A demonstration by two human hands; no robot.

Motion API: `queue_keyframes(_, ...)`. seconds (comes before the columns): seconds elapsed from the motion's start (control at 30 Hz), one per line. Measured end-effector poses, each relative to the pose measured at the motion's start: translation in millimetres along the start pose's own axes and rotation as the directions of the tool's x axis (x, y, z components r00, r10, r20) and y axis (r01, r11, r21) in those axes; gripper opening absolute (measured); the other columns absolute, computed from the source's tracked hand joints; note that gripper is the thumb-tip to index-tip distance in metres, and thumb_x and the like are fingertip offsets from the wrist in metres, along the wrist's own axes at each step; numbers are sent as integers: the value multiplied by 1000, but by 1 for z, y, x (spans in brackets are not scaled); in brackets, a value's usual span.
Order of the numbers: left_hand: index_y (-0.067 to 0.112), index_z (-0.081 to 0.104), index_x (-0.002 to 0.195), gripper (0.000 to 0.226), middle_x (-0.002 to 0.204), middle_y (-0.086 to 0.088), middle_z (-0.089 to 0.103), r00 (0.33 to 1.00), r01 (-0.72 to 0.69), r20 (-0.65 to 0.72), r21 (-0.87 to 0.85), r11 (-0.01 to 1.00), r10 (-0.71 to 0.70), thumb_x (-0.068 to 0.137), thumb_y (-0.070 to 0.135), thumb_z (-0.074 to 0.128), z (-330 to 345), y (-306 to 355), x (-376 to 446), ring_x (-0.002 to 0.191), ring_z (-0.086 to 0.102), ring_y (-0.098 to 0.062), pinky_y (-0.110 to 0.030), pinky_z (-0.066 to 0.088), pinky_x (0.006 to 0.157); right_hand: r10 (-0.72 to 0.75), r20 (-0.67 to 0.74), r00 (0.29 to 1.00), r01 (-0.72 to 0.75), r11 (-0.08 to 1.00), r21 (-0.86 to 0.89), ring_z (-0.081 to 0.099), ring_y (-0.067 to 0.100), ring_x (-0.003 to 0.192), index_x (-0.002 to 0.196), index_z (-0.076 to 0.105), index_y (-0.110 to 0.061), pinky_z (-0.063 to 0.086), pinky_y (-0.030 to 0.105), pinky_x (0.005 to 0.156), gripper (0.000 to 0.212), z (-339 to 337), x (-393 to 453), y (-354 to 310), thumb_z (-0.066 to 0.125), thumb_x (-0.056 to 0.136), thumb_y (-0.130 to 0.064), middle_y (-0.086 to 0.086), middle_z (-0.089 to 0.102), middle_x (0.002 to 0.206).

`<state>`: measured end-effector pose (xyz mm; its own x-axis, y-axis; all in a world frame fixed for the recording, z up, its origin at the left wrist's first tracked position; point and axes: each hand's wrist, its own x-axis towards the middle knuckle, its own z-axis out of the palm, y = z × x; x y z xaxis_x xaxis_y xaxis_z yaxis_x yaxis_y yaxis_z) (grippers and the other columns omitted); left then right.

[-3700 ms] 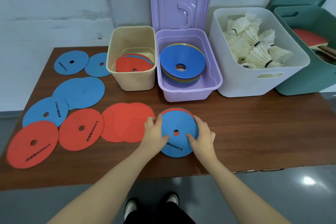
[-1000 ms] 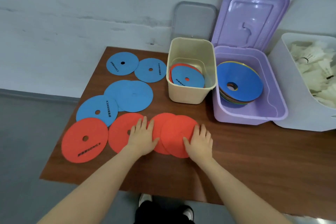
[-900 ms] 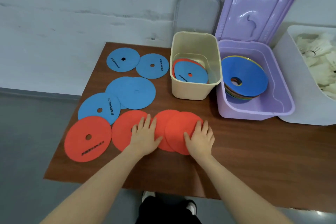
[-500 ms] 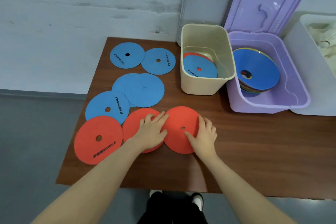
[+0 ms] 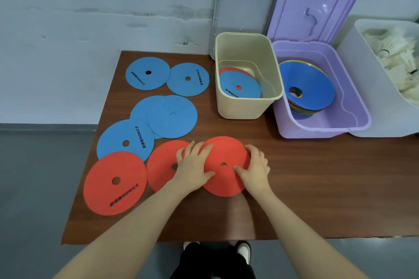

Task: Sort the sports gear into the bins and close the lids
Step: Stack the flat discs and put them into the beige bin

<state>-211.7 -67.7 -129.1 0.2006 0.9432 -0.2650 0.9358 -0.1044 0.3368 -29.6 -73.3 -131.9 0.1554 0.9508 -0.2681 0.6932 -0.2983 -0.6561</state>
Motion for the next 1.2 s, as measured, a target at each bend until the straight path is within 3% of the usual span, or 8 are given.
queue_keyframes(0.1,33,17,146,84,147,4,24,998,-27,-58,-76,997,22,79,38,67,2,8,-3,132,24,-20,-36,13,102,-80,-23,997,82,985,150,49,19,113,123,48,-17,37,31,97,56,-10,-6,12,68,73,-2,0,52,120)
queue_keyframes(0.23,32,12,148,87,134,3,31,993,-97,-83,-198,975,82,80,30,67,4,25,-5,114,36,-19,-29,20,88,-112,-105,988,130,975,182,49,11,109,124,52,-16,34,19,93,53,-31,-15,23,64,76,4,-2,52,117)
queue_keyframes(0.4,17,22,147,78,125,-5,33,992,-86,-119,-375,923,44,83,22,66,3,50,0,119,35,-19,-28,26,102,-135,-171,976,166,968,188,50,7,105,124,55,-16,36,18,93,51,-55,-19,28,63,78,4,-3,55,115)
queue_keyframes(0.53,12,24,146,73,127,-8,33,982,-96,-184,-340,936,34,85,22,63,-6,63,-2,119,34,-22,-27,27,102,-180,-202,963,218,958,187,50,2,100,125,55,-18,33,3,85,48,-68,-18,18,63,81,1,-4,55,113)
queue_keyframes(0.8,11,32,143,68,125,-10,37,918,66,-361,-264,962,-161,85,26,64,-38,21,-31,116,36,-23,-30,29,100,-339,-43,940,341,931,127,51,9,95,129,52,-18,39,19,84,49,-42,-16,-40,63,83,-5,-4,53,109)
queue_keyframes(0.93,12,31,144,69,130,-13,33,908,210,-296,-290,934,-296,85,24,64,-38,-25,-48,120,34,-27,-32,27,102,-332,141,933,326,943,69,50,18,109,132,48,-15,38,24,91,51,3,-16,-69,60,84,-6,3,51,119)
queue_keyframes(1.07,14,13,148,78,147,-17,16,917,383,-64,-131,915,-393,88,37,57,-34,-60,-52,132,21,-33,-40,21,109,-209,294,933,258,956,-138,38,31,122,140,36,-12,32,35,100,60,36,-11,-77,60,85,-16,12,40,132)
queue_keyframes(1.2,16,8,149,80,154,-14,7,936,353,-5,-20,935,-353,90,48,50,-19,-72,-62,139,9,-35,-45,15,111,-134,276,952,218,929,-299,35,32,121,144,24,-16,32,40,100,74,49,-20,-70,63,84,-32,9,31,137)
